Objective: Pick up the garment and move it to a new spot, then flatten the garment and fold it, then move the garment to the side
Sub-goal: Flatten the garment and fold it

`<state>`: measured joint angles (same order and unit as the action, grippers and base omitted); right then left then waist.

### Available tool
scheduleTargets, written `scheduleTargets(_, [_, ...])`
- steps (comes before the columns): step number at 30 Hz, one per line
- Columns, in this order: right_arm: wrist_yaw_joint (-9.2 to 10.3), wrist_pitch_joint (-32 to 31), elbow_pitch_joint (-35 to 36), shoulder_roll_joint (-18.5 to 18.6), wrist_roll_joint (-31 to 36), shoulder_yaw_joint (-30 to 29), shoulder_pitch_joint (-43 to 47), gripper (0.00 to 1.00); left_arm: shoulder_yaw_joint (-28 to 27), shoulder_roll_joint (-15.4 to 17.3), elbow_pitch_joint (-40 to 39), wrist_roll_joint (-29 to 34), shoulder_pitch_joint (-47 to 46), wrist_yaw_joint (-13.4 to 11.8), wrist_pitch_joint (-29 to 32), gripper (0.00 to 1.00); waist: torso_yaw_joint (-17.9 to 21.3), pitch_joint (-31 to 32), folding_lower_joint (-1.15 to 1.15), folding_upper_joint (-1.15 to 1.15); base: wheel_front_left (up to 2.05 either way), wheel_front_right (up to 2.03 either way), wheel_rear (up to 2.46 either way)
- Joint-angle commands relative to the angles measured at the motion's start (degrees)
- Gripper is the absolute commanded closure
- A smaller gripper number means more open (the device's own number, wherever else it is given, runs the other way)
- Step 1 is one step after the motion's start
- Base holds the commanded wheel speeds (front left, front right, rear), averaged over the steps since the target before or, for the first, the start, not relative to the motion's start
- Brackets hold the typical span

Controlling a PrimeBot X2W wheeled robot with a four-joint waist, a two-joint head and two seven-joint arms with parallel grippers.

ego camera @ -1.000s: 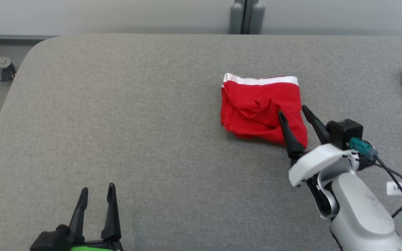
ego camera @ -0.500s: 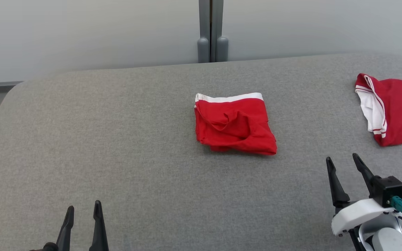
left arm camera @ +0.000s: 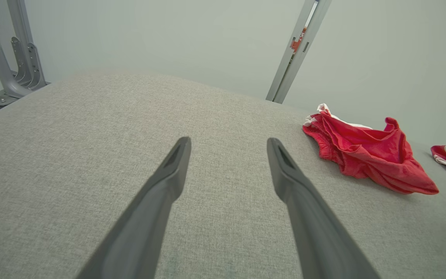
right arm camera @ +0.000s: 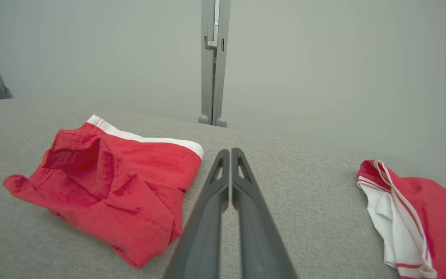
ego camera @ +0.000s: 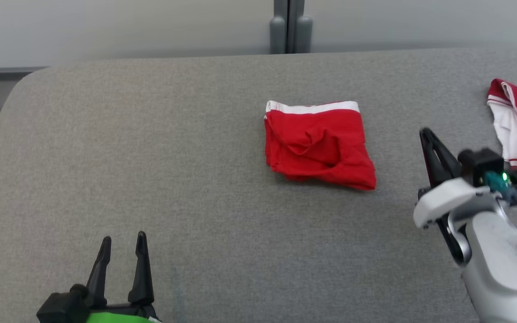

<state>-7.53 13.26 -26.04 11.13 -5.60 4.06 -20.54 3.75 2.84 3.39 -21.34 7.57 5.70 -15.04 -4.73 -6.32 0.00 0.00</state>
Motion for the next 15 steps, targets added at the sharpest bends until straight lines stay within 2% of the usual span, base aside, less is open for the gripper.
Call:
scheduleTargets(1, [0.10, -0.52, -1.62, 0.89, 1.44, 1.12, -4.02, 1.00, 0.31, 0.13, 0.21, -0.57, -2.06, 0.32, -0.15, 0.00, -4.62, -4.79, 0.00, 0.00, 0.00, 0.00, 0.00])
scheduleTargets(8, [0.10, -5.32, -15.02, 3.23, 3.87, 6.69, -17.46, 1.00, 2.68, 0.13, 2.50, -2.35, -5.77, 1.06, -0.16, 0.00, -11.01, -9.38, 0.00, 0.00, 0.00, 0.00, 0.00])
scheduleTargets(15, [0.10, -1.97, -22.74, 1.85, -0.17, 11.92, -18.54, 1.00, 1.94, 0.13, 3.18, -3.54, -4.22, 0.49, -0.16, 0.00, -12.90, -7.77, 0.00, 0.00, 0.00, 0.00, 0.00])
